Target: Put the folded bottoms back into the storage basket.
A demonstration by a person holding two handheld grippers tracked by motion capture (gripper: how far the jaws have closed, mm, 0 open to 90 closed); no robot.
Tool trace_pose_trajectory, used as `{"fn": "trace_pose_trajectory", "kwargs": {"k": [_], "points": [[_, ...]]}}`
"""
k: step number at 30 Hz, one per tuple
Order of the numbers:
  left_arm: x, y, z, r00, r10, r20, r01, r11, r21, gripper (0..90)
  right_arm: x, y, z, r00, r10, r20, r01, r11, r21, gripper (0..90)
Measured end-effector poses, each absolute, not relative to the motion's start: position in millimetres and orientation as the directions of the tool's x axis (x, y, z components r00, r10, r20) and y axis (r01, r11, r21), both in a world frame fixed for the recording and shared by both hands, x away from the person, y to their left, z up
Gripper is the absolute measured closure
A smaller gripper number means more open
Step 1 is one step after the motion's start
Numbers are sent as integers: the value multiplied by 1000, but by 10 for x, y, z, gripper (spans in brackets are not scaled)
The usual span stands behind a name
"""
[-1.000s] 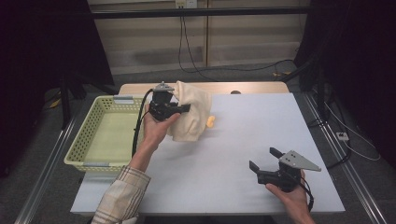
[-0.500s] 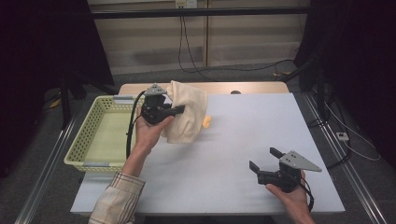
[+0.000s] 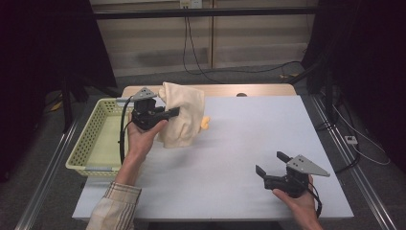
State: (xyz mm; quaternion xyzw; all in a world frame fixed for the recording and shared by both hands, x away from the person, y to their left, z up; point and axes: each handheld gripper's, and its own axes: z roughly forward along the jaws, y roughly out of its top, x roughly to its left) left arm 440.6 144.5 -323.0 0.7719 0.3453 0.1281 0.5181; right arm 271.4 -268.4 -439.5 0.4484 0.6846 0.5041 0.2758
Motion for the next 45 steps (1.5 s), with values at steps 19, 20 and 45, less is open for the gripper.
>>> {"fn": "trace_pose_trajectory", "kwargs": {"k": [19, 20, 45], "points": [[4270, 1727, -3061, 705, 698, -127, 364, -203, 909, 766, 2703, -2680, -4387, -450, 891, 69, 326, 92, 941, 51], [4267, 1736, -3048, 704, 699, -125, 364, -204, 909, 766, 2703, -2679, -4386, -450, 890, 68, 325, 93, 941, 49], [4089, 2175, -2785, 663, 743, -87, 328, -185, 926, 766, 2703, -2673, -4384, -454, 889, 66, 322, 94, 942, 40]]}}
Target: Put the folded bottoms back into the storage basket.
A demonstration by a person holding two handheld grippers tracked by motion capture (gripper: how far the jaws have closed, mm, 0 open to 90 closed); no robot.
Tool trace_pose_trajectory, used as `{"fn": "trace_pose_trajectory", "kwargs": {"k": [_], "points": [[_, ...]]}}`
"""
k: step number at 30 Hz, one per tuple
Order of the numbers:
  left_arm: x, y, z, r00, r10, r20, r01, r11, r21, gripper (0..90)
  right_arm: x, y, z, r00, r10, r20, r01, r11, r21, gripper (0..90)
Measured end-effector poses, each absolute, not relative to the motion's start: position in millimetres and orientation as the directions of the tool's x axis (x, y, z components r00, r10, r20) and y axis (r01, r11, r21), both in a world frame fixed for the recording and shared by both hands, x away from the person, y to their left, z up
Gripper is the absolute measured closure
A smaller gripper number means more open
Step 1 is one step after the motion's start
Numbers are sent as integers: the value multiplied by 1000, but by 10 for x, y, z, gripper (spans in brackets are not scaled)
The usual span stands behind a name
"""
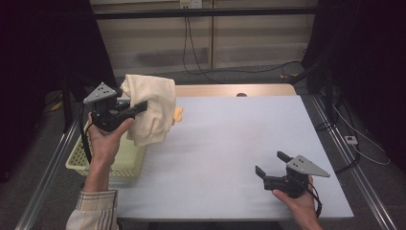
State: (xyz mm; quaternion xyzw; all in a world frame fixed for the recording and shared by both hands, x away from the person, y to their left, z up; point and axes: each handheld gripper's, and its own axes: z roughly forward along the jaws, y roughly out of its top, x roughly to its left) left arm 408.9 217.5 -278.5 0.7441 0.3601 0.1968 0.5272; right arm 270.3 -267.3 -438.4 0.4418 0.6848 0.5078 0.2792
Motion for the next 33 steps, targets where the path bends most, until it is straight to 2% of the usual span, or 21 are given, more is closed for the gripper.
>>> {"fn": "trace_pose_trajectory", "kwargs": {"k": [21, 33], "points": [[3870, 2596, -2655, 623, 781, -54, 315, -188, 930, 766, 2704, -2664, -4383, -451, 890, 67, 323, 93, 942, 41], [3795, 2815, -2669, 605, 793, -70, 321, -162, 933, 766, 2707, -2662, -4386, -453, 889, 67, 324, 94, 941, 42]]}}
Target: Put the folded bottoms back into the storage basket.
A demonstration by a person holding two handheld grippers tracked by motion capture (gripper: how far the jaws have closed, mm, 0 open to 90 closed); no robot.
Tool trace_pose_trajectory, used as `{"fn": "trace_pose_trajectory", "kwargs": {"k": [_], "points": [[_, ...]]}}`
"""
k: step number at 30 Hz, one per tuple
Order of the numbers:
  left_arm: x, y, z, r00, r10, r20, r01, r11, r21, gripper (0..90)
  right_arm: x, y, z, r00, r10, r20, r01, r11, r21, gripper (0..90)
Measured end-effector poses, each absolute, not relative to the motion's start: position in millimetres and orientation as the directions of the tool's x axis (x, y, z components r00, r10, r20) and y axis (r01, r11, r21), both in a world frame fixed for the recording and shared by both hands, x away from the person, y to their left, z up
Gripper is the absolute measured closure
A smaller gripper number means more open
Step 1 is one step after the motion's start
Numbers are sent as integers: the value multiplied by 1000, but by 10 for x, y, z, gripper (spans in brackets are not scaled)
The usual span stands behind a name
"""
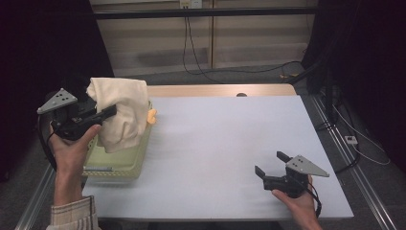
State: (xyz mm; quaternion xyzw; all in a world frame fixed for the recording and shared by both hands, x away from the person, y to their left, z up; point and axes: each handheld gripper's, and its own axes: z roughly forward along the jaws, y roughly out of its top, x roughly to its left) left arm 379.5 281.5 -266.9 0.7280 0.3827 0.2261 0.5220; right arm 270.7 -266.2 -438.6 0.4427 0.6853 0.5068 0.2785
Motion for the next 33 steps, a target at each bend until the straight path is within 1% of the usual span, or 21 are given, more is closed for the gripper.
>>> {"fn": "trace_pose_trajectory", "kwargs": {"k": [9, 22, 33], "points": [[3799, 2891, -2707, 597, 801, -51, 336, -191, 922, 766, 2706, -2658, -4386, -454, 888, 67, 324, 95, 941, 42], [3856, 3063, -2822, 573, 814, -92, 385, -169, 907, 765, 2707, -2657, -4385, -454, 888, 67, 323, 94, 942, 42], [3938, 3162, -2986, 547, 826, -135, 448, -153, 881, 764, 2709, -2655, -4385, -457, 887, 69, 326, 95, 941, 42]]}}
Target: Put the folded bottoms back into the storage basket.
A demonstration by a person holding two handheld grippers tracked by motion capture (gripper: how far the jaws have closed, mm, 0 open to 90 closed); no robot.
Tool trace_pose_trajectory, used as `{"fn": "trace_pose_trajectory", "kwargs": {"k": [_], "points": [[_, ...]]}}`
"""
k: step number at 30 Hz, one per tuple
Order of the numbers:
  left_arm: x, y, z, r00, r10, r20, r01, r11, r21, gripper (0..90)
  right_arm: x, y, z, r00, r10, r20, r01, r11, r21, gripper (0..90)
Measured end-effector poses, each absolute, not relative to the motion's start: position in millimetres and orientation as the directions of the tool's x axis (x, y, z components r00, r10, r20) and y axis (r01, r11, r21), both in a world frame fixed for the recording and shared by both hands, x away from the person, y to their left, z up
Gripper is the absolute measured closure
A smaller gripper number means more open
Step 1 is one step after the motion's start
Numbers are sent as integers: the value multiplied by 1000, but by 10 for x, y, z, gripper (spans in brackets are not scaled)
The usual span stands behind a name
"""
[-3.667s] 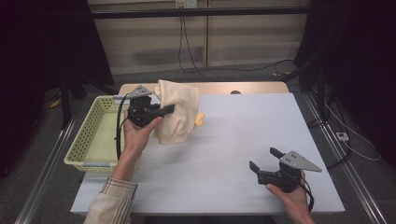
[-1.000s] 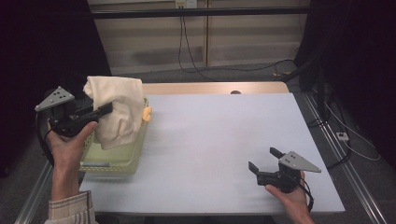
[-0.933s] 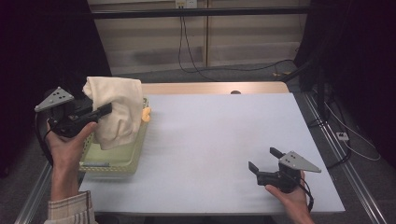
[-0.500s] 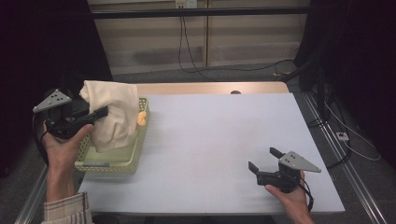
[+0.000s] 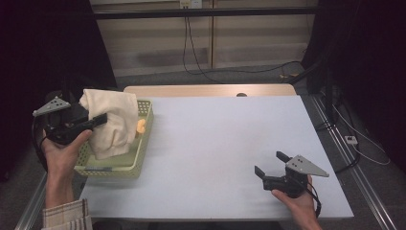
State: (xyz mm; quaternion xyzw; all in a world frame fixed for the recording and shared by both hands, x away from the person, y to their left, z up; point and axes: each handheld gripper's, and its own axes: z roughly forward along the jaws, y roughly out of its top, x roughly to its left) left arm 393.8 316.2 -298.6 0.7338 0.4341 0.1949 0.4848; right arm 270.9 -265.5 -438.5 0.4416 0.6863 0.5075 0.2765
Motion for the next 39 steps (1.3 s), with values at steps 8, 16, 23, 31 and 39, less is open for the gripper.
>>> {"fn": "trace_pose_trajectory", "kwargs": {"k": [8, 16, 23, 31, 39], "points": [[4011, 3177, -3095, 542, 826, -156, 482, -154, 862, 764, 2708, -2649, -4389, -456, 887, 70, 327, 94, 940, 42], [4078, 3187, -3195, 539, 825, -173, 513, -158, 844, 764, 2714, -2656, -4397, -454, 889, 68, 332, 97, 938, 43], [4117, 3231, -3269, 534, 824, -190, 538, -158, 828, 764, 2713, -2653, -4396, -454, 889, 66, 330, 99, 939, 43], [4181, 3263, -3384, 534, 818, -214, 570, -161, 806, 764, 2714, -2652, -4397, -454, 888, 69, 332, 97, 938, 44], [4226, 3285, -3457, 542, 809, -228, 593, -175, 786, 763, 2715, -2651, -4398, -453, 889, 68, 333, 98, 938, 43]]}}
